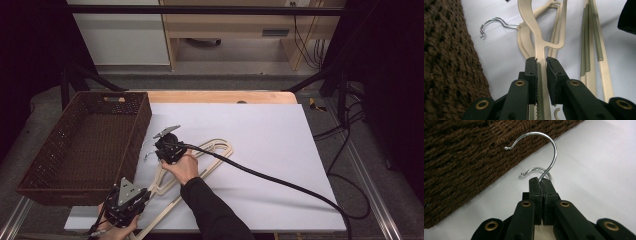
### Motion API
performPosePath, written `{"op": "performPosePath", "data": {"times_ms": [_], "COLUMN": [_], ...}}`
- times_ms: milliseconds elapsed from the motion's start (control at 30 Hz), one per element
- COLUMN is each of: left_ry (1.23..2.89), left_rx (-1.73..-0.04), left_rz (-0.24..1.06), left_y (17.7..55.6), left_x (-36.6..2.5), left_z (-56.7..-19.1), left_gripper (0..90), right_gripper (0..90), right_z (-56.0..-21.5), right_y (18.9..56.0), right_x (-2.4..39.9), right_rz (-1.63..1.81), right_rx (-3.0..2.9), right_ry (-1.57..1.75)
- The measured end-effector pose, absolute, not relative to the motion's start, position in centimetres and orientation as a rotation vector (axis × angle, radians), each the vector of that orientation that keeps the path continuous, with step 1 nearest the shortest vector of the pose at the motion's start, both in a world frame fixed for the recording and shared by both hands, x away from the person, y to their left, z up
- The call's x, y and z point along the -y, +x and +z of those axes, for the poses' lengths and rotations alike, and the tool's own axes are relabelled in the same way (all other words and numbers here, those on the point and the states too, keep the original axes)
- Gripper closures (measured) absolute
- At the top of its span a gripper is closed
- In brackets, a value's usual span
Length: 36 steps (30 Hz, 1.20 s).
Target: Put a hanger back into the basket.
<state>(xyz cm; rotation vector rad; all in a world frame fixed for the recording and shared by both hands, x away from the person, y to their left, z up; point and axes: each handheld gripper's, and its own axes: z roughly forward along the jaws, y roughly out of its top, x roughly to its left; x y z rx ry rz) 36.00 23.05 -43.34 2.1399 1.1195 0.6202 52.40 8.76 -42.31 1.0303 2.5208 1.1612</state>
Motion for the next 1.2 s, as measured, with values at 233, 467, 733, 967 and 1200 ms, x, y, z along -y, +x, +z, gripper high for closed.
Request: {"op": "performPosePath", "data": {"times_ms": [233, 467, 733, 967, 1200], "left_ry": [2.159, 2.036, 1.956, 1.987, 1.939], "left_rx": [-1.125, -1.109, -1.137, -1.148, -1.159], "left_rz": [0.579, 0.494, 0.445, 0.337, 0.245], "left_y": [36.4, 37.0, 39.7, 42.6, 43.0], "left_x": [-23.0, -23.4, -22.8, -21.5, -21.8], "left_z": [-43.8, -42.8, -41.5, -41.7, -41.9], "left_gripper": [76.5, 54.6, 43.1, 54.2, 76.1], "right_gripper": [89.3, 89.3, 89.3, 89.3, 89.2], "right_z": [-42.1, -41.6, -40.7, -40.2, -39.8], "right_y": [51.6, 50.8, 50.0, 49.5, 49.1], "right_x": [-8.1, -7.8, -6.9, -6.2, -5.6], "right_rz": [1.199, 1.234, 1.301, 1.341, 1.374], "right_rx": [-2.482, -2.457, -2.432, -2.428, -2.418], "right_ry": [0.993, 0.947, 0.885, 0.844, 0.826]}}
